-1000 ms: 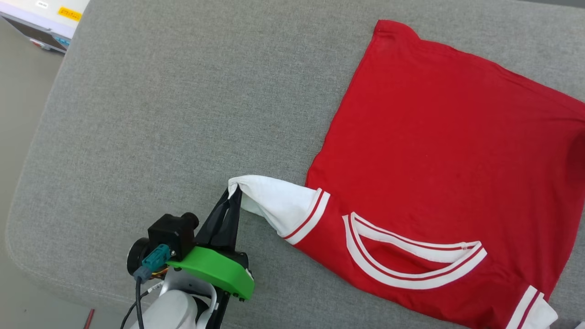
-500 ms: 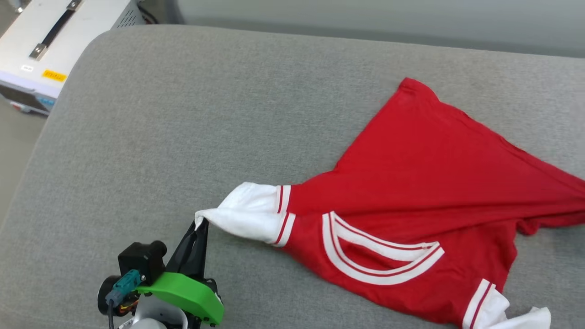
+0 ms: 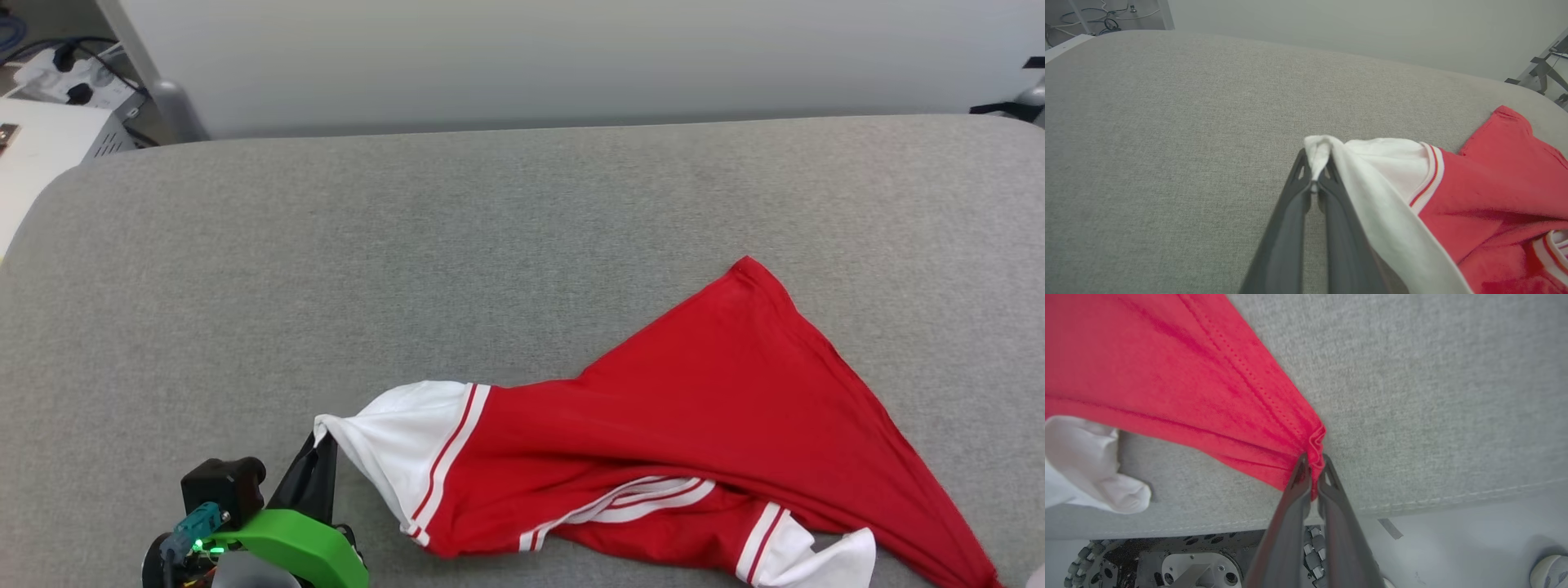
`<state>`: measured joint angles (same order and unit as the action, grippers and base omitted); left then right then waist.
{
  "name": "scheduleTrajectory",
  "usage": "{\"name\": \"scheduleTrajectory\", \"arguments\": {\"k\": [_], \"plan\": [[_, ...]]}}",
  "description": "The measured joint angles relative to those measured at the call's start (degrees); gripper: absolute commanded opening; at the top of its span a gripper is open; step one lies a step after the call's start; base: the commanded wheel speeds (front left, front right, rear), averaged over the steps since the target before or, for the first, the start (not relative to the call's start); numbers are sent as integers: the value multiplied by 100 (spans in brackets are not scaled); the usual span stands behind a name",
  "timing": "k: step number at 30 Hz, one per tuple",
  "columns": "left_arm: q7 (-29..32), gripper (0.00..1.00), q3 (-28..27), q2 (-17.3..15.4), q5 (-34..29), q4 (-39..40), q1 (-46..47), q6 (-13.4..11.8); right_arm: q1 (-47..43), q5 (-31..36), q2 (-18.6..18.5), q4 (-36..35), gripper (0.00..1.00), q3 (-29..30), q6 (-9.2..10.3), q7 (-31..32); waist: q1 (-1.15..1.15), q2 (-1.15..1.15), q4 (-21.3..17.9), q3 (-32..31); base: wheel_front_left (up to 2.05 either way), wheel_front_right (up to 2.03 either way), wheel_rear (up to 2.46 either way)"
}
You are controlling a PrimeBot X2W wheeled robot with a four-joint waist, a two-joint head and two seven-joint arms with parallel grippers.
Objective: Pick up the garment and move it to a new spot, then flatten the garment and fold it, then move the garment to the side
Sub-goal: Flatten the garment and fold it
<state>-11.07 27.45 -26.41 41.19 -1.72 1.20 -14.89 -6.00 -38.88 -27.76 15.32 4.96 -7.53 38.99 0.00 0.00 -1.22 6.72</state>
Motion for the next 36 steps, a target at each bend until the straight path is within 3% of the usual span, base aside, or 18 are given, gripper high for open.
{"name": "scheduleTrajectory", "arguments": {"k": [5,7,10,15,22,29,36], "plan": [[54,0,-12,-60,23,-37,-5,-26,-623,315,761,-437,0,380,0,75,0,0,-265,-77,0,0,0],[55,0,-11,-60,23,-46,-5,-32,-748,404,995,-582,100,426,0,12,0,0,-326,-93,0,0,0],[85,0,-4,-60,24,-57,-4,-33,-762,625,1199,-836,100,468,0,-448,0,0,-376,-100,0,0,0],[105,0,26,-62,22,-59,4,-32,-396,918,1323,-1112,100,547,3,-1889,0,0,-359,-80,0,0,0],[155,0,174,-49,-38,-41,117,-26,326,1200,1195,-990,100,64,3,-3261,0,0,-209,-64,0,0,0],[160,0,299,-9,-190,58,372,-25,1267,847,526,-426,100,-556,3,-2932,0,0,24,72,0,0,0],[124,0,414,154,-358,73,727,3,2448,100,-260,116,100,-1327,3,-1162,0,0,269,365,0,0,0]]}}
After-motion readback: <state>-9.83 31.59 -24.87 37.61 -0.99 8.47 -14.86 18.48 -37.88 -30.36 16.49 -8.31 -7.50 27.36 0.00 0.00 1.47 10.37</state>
